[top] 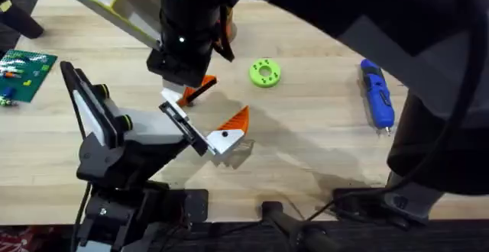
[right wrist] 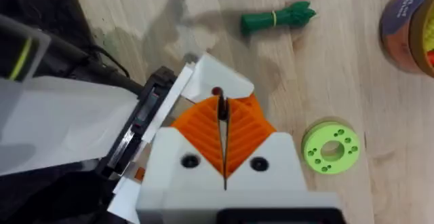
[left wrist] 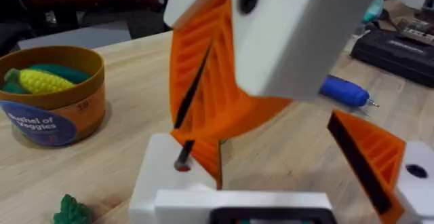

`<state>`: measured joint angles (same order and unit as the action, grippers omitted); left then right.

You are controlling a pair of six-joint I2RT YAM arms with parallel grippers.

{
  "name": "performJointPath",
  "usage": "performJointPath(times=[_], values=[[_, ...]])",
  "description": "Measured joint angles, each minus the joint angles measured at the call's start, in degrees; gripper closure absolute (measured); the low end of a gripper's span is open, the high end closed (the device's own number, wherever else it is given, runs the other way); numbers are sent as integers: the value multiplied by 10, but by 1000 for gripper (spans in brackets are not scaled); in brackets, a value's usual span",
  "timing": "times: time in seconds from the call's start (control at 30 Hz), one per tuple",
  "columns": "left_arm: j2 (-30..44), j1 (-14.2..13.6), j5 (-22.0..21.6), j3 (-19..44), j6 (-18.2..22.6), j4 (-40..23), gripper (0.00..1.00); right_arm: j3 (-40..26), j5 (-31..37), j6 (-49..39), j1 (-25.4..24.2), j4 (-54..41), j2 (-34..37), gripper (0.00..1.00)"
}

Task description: Pick up the gripper from the table and insert it into the empty holder that is missing its gripper. Then pick up a screw, insert it into the mounting hole, and use the screwdriver to tighten it. Finally, clean up the table by picking up the vegetable and placing it into the bucket.

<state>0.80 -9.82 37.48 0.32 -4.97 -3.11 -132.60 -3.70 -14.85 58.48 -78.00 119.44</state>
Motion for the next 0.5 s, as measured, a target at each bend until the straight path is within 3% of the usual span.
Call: performJointPath(times=[0.5], values=[[0,0,0,0,0,0,18,0,-11,0,0,-7,0,988]])
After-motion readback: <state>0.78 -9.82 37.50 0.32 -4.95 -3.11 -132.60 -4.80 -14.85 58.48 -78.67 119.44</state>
